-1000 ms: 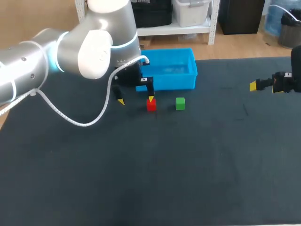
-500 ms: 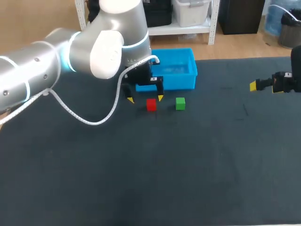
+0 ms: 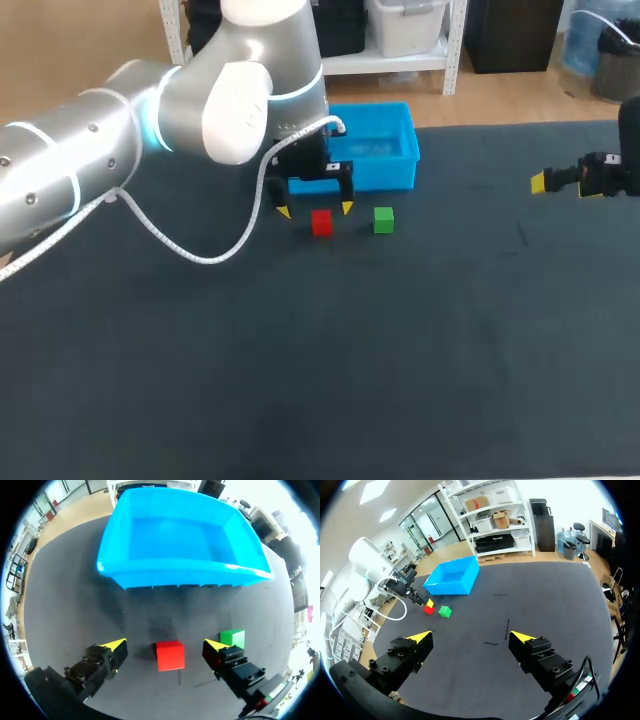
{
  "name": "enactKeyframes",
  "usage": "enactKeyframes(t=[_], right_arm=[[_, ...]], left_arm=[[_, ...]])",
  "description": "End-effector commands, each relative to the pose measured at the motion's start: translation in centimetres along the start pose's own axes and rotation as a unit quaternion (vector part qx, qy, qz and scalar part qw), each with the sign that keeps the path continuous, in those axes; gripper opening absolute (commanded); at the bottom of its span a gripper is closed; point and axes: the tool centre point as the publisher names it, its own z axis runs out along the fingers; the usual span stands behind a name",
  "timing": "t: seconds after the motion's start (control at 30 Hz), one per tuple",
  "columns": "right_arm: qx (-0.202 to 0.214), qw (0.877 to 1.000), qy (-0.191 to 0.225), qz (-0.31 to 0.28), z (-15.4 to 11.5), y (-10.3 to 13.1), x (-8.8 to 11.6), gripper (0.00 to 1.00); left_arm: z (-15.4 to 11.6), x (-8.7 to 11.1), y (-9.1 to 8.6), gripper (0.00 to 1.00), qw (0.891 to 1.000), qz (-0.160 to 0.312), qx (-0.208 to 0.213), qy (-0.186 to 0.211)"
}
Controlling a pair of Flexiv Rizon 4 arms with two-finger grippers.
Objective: Use the left arm to pick the red cube and place it into the blue plastic box first, then use the right arm to grasp the green cube and put it into the same blue plastic box after the first action is fully finished.
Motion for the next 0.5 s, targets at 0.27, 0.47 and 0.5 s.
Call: enactKeyframes(t=[0.27, 0.47, 0.5], right_arm=[[0.000, 1.000, 0.001, 0.000, 0.0, 0.0, 0.0, 1.00], [0.000, 1.000, 0.001, 0.000, 0.0, 0.0, 0.0, 1.00], [0.000, 1.000, 0.001, 0.000, 0.0, 0.0, 0.0, 1.00]], left_arm=[[1.1, -0.1, -0.8, 1.00, 1.000, -0.003, -0.007, 0.006], [1.4, -0.1, -0.8, 1.00, 1.000, -0.006, -0.014, 0.002], [1.4, -0.1, -0.8, 1.00, 1.000, -0.008, -0.016, 0.001]])
